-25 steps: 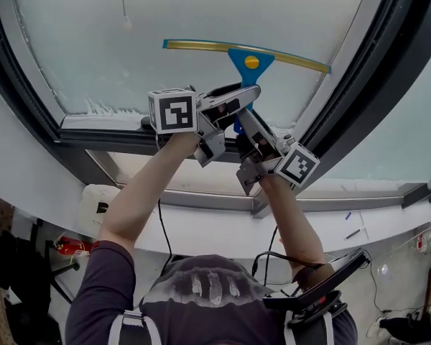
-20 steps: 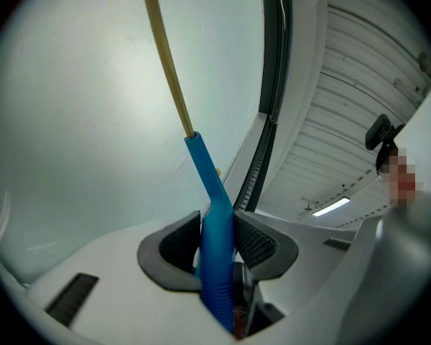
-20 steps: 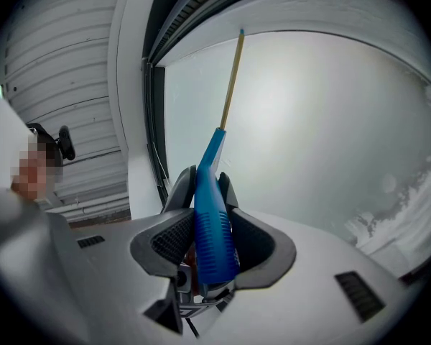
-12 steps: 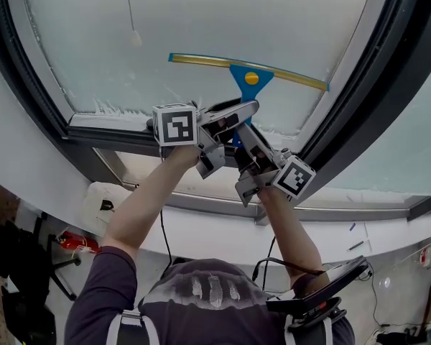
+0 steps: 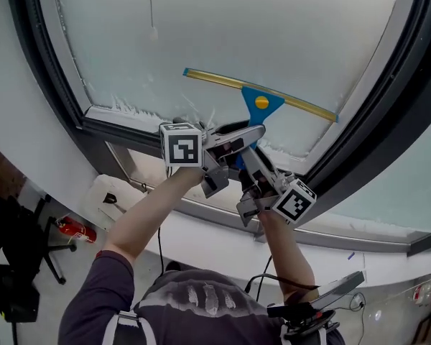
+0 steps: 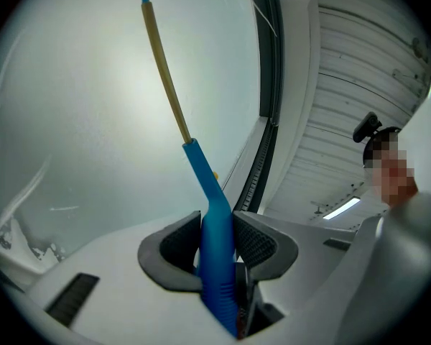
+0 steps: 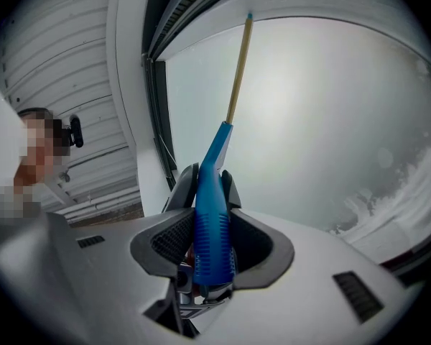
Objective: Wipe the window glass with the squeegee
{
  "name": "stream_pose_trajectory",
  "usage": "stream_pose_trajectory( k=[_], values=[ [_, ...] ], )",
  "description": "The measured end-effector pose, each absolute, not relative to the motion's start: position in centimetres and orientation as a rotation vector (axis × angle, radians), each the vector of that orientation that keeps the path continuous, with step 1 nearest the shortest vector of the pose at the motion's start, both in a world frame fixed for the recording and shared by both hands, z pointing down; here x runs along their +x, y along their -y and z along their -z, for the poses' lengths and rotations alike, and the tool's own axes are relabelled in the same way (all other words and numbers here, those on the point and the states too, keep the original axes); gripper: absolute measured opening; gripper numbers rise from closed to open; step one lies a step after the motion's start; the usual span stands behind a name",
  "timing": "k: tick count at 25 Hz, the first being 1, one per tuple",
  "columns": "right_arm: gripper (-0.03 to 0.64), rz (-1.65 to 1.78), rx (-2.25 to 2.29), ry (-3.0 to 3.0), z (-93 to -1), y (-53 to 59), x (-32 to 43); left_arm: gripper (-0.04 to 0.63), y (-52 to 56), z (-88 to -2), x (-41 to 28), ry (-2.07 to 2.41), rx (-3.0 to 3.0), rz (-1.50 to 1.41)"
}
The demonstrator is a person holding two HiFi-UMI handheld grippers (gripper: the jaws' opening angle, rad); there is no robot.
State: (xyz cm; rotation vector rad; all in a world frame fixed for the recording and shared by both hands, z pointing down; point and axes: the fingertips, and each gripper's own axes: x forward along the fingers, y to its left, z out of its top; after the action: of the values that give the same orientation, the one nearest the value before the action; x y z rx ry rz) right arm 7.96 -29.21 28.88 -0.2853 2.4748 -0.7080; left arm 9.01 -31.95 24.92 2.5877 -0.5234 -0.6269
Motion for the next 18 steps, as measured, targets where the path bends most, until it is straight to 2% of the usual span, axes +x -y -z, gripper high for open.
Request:
stream_pose_trajectory(
  k=[9, 14, 18],
  values=[
    [0.147, 0.512, -0.181, -2.545, -26.1, 27.4, 7.1, 0.146, 29.6, -21.9, 8.0, 0.513, 2.699, 0.701],
    [0.147, 0.386, -0.231, -2.591, -24.1, 27.8, -0.7, 0.146, 29.7, -19.7, 0.0, 0.416, 2.739, 0.786],
    [0.147, 0.285, -0.275, -2.563, -20.9, 27.5, -6.5, 0.146, 29.0, -16.4, -5.4, 0.32, 2.831, 0.734]
  ],
)
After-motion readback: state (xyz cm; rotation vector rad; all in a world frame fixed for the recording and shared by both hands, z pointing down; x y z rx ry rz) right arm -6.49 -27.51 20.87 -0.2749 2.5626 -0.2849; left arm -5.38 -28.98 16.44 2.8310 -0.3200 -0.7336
